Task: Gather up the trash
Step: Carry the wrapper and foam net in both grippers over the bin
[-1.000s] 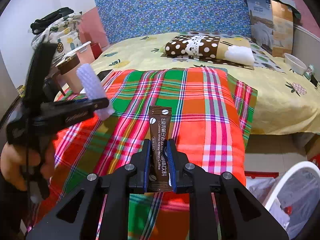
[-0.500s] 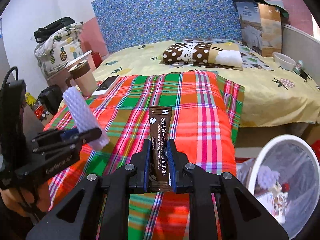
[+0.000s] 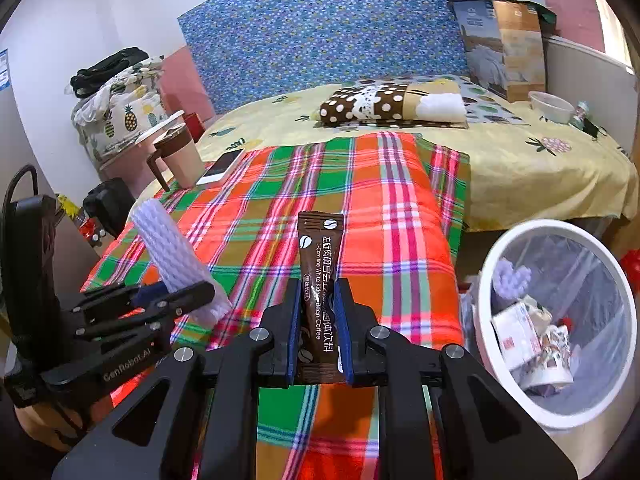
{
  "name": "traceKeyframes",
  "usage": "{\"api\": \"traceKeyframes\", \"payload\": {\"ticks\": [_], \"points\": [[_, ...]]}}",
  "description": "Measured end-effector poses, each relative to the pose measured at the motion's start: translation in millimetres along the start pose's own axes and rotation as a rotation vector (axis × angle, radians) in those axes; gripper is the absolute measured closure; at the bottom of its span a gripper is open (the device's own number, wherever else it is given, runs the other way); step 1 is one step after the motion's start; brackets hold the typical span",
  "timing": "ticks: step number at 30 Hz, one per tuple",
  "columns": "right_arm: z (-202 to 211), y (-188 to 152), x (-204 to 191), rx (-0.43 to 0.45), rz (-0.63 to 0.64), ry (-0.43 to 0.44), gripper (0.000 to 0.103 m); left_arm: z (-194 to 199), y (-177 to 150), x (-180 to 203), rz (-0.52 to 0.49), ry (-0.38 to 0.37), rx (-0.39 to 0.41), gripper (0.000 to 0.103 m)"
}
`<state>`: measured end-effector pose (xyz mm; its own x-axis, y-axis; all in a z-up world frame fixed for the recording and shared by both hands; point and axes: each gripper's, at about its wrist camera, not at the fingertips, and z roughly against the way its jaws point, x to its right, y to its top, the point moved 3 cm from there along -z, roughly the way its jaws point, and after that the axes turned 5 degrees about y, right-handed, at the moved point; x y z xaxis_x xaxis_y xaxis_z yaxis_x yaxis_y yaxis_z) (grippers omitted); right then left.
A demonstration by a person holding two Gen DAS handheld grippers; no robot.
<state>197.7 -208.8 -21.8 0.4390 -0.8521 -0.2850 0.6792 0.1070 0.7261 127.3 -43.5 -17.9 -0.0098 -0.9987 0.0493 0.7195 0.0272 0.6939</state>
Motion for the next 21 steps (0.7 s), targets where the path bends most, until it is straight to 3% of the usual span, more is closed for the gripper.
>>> {"api": "traceKeyframes", "payload": {"ticks": [21], "points": [[30.2,-16.9,45.7,0.048,-0.1,-0.074,0.084,-12.2,5.9,68.0,-0.095,-0.095,-0.013,0.08]]}}
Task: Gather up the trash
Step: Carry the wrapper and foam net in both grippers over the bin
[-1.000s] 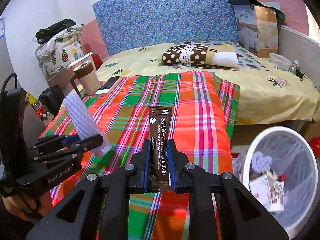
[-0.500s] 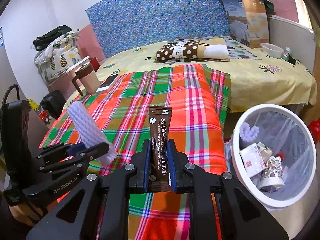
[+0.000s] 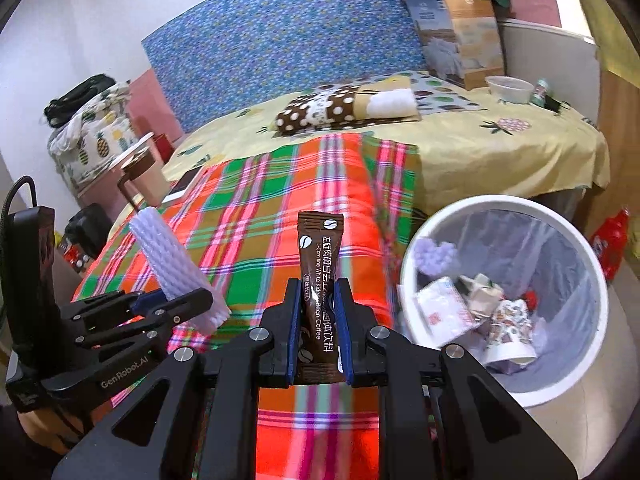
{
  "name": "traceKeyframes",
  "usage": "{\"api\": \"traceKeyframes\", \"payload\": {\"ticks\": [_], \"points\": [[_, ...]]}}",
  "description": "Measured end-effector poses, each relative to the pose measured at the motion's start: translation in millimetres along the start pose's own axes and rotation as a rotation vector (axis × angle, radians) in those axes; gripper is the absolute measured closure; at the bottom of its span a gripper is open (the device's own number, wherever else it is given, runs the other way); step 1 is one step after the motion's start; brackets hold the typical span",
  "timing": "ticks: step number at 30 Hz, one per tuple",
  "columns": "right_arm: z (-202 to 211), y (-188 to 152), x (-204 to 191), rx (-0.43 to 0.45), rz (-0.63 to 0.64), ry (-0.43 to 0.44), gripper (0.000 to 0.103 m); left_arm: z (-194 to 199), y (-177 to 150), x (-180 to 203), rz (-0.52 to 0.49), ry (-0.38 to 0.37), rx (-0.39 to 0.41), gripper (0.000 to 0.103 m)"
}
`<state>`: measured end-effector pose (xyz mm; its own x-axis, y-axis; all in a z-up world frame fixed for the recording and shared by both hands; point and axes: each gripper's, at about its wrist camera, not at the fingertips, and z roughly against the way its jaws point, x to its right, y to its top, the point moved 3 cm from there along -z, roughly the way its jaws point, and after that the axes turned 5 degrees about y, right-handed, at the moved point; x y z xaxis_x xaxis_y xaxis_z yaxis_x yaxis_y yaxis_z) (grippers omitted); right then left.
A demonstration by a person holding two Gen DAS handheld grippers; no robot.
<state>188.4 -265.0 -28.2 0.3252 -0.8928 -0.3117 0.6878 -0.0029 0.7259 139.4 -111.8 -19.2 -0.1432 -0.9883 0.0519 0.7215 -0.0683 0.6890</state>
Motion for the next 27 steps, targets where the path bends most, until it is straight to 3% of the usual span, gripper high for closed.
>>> {"api": "traceKeyframes", "payload": {"ticks": [15,27], "points": [[33.3,-1.9,76.3,0.061,-0.131,-0.149,0.084,-26.4,21.7,81.5,-0.122,-0.131,0.0,0.08],[36.6,-8.1,111.5,0.049,-0.191,-0.216,0.084,-51.2,43.5,139.7,-0.202,-0.247,-0.012,0.08]]}}
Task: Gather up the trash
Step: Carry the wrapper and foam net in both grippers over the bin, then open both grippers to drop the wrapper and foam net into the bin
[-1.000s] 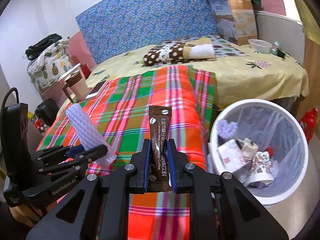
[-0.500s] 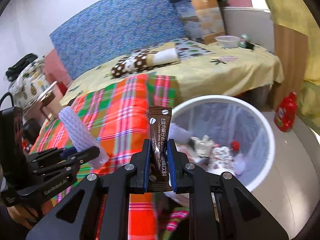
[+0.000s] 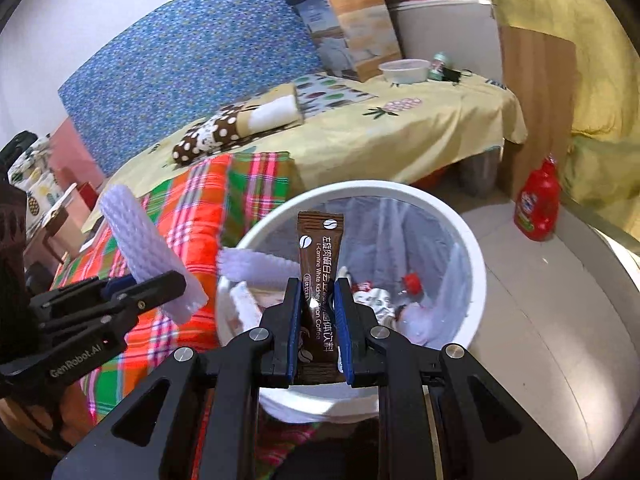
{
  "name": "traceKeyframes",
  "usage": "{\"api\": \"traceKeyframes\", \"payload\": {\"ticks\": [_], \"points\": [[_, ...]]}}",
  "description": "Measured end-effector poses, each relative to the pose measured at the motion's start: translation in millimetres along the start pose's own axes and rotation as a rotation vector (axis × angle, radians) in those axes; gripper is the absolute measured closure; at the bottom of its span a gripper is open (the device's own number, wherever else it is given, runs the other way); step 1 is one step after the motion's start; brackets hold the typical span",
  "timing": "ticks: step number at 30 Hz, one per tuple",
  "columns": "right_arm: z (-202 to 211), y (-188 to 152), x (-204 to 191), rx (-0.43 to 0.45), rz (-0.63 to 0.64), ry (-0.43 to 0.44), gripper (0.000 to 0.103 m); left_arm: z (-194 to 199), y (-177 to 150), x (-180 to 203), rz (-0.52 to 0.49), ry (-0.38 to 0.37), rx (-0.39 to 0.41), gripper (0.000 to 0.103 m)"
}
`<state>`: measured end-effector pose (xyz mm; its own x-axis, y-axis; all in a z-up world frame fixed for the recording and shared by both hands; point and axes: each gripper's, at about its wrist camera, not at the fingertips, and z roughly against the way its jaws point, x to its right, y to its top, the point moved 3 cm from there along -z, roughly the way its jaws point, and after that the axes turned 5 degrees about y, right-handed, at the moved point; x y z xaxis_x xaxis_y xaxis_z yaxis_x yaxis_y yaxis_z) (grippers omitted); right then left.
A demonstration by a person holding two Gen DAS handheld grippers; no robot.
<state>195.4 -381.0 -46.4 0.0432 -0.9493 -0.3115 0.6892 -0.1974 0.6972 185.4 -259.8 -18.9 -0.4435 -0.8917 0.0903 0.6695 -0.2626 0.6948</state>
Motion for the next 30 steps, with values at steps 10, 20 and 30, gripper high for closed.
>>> {"api": "traceKeyframes", "payload": {"ticks": [10,20,30], "points": [[-4.9,0.9,19.8,-0.025,-0.025,-0.032,0.084,-31.0,13.5,30.2,-0.044,-0.094,-0.029,0.079],[-9.9,0.6,27.6,-0.04,-0.026,-0.052,0.055,-46.4,16.5,33.5,-0.037,-0.09,-0.04,0.069],[0.7,3.2,22.7,-0.012,-0.026,-0.053,0.055,-33.1,13.1,15.2,0.004,-0.066,-0.018,0.069]]}}
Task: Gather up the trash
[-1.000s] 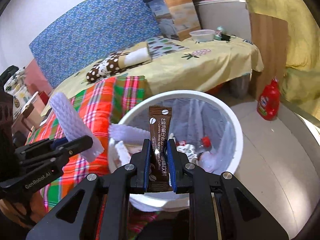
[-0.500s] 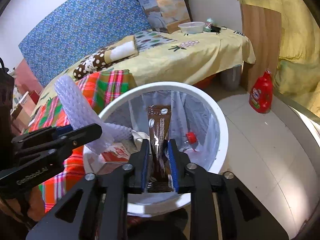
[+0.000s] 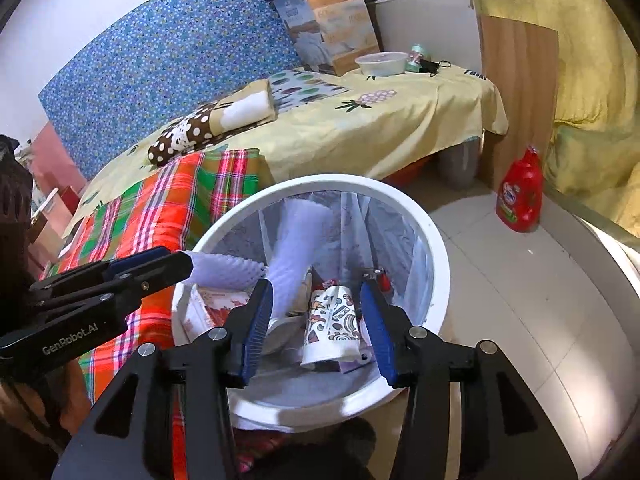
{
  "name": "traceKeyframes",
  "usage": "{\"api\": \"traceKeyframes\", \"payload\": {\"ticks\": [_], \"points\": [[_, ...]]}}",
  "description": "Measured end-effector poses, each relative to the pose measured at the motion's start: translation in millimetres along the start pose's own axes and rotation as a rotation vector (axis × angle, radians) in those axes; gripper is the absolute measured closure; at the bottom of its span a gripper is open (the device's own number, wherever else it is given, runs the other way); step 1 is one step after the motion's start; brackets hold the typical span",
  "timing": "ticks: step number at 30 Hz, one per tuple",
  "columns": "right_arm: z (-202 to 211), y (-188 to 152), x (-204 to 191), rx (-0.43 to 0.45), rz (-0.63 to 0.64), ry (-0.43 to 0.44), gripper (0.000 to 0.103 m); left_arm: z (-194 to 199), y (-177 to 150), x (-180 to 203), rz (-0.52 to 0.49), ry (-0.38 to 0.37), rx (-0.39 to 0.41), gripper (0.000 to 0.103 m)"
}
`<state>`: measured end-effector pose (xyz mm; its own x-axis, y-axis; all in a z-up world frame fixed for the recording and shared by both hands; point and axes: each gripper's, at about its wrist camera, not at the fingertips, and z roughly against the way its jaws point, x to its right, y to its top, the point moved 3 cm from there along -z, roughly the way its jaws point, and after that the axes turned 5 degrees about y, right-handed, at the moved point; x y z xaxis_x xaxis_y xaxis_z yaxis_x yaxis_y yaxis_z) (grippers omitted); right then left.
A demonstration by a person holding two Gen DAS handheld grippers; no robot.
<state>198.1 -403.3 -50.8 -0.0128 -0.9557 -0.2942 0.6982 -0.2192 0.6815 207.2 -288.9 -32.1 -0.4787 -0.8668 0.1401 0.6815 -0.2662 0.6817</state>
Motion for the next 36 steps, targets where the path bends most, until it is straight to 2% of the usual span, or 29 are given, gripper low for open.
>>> {"api": "traceKeyframes", "payload": {"ticks": [6,19,36], "points": [[9.5,-1.9,-12.6,0.019,0.011,0.018,0.055,16.3,-11.2,-7.0,0.009,0.022,0.01,0.069],[24.7,-15.6,-54.1,0.029,0.087,0.063,0.055,70.5,-46.5,-38.2,0.071,0.121,0.047,0.069],[45.2,-51.3,-105.2,0.039,0.184,0.101,0.054,132.5,-104.6,-72.0,0.143,0.23,0.08,0.069]]}}
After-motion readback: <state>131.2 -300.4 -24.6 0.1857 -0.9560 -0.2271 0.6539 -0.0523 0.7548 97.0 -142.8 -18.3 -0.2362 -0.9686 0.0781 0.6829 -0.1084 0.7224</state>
